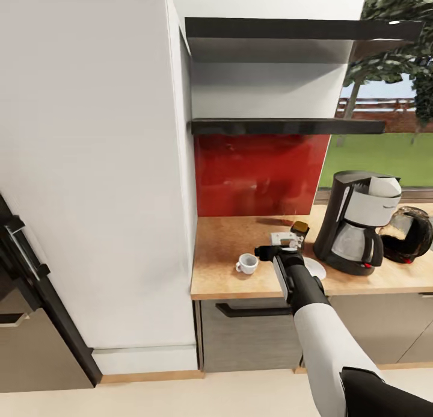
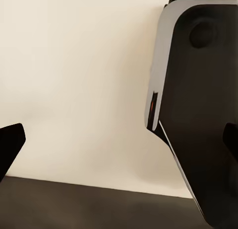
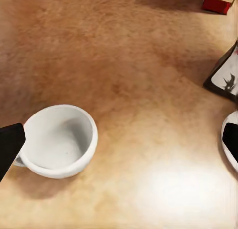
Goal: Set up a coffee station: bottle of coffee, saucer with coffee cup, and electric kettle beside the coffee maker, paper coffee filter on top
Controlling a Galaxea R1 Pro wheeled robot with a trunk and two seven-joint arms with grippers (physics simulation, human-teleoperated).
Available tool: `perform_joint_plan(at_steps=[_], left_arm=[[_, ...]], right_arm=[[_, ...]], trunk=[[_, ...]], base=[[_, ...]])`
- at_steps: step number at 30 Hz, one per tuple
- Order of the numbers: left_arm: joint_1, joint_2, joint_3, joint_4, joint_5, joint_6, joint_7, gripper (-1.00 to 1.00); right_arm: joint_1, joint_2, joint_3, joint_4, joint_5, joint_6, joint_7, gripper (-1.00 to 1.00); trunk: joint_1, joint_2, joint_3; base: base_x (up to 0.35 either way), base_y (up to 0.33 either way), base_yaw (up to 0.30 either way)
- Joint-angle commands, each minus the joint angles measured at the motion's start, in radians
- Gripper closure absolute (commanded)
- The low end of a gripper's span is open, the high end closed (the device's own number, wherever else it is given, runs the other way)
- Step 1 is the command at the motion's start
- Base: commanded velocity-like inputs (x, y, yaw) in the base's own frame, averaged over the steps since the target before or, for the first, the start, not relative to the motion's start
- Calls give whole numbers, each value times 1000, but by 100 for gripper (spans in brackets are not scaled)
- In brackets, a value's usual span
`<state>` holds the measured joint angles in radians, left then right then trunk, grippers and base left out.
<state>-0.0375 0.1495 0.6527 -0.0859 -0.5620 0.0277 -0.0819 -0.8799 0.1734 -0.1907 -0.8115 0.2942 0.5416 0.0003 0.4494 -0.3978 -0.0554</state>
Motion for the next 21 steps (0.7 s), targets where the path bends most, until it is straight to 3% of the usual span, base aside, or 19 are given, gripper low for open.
perform_joint_plan(at_steps=[1, 21], left_arm=[[0, 0, 8, -2, -7, 3, -6, -100], [1, -1, 8, 1, -8, 5, -7, -100]], right_arm=[[-1, 1, -3, -1, 2, 5, -2, -100], [-1, 1, -4, 59, 5, 11, -11, -100]], trunk=[[1, -2, -2], [1, -2, -2]], base=[[10, 10, 0], [75, 41, 0]])
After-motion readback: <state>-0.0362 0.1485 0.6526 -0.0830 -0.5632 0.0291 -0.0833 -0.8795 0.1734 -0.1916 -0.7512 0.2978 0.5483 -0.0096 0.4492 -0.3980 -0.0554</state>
